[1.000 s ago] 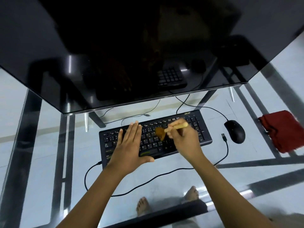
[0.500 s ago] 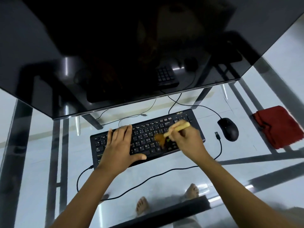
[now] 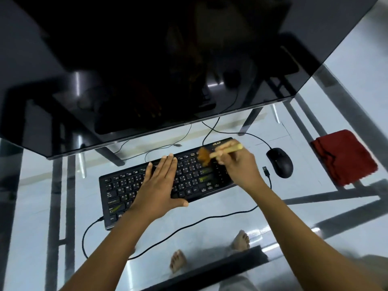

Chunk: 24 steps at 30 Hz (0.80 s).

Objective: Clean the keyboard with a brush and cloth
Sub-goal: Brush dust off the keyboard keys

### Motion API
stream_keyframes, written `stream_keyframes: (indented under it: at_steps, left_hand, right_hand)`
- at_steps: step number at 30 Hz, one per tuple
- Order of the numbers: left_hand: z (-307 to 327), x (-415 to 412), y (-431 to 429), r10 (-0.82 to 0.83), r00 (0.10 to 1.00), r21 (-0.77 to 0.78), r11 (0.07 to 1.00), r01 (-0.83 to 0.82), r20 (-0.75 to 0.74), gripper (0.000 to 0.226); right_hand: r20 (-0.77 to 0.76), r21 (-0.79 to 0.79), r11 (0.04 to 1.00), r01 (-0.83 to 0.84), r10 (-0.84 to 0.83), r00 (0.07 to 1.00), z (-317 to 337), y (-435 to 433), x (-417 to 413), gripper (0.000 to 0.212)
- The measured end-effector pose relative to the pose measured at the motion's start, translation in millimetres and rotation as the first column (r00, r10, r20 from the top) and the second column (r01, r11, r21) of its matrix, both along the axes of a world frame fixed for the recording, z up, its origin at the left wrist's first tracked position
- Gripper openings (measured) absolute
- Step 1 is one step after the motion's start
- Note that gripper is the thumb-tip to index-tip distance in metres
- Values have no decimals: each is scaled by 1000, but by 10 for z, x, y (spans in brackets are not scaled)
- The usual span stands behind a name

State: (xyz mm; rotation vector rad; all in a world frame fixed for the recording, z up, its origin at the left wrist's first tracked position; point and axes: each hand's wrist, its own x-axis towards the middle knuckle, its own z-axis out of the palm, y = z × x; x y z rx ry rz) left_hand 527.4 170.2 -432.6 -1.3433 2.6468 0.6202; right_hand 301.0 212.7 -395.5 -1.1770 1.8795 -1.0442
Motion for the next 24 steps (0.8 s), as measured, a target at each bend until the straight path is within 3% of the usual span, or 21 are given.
stream_keyframes:
  at_steps: [1, 3, 5, 6, 8, 10, 13, 17, 21, 24]
  left_hand:
    - [-4, -5, -9, -2, 1000, 7, 1000, 2, -2, 124]
    - [-2, -22, -25, 2, 1000, 24, 1000, -2, 0, 124]
    - [19, -37, -28, 12, 1000, 42, 999, -12, 9, 125]
    - [27, -48, -25, 16, 1000, 47, 999, -16, 10, 125]
    - [43, -98, 1, 7, 1000, 34, 999, -6, -4, 124]
    - [54, -179, 43, 15, 999, 19, 1000, -14, -47, 122]
    - [59, -336, 98, 27, 997, 10, 1000, -27, -75, 120]
    - [50, -500, 135, 59, 996, -6, 998, -60, -64, 122]
    - [20, -539, 110, 84, 996, 8, 996, -84, 12, 128]
    - [-22, -506, 87, 58, 997, 7, 998, -59, 54, 128]
  right_hand:
    - [-67, -78, 990, 120, -125, 990, -13, 9, -60, 7]
    - [14, -132, 960, 246, -246, 969, -6, 29, -180, 5]
    - [116, -37, 995, 91, -86, 989, -17, 46, -178, 6]
    - [63, 11, 999, 39, -39, 997, -15, 72, -178, 6]
    - [-78, -39, 991, 124, -127, 989, -36, 95, -216, 11]
    - [-53, -88, 973, 212, -217, 975, -24, 116, -299, 9]
    - [72, -11, 997, 73, -72, 995, -63, 138, -297, 7]
    - [-91, -110, 972, 206, -217, 972, -22, 153, -370, 10]
    - [-32, 20, 998, -53, 54, 998, -22, 205, -389, 9]
    - [-152, -112, 981, 161, -177, 972, -2, 199, -437, 10]
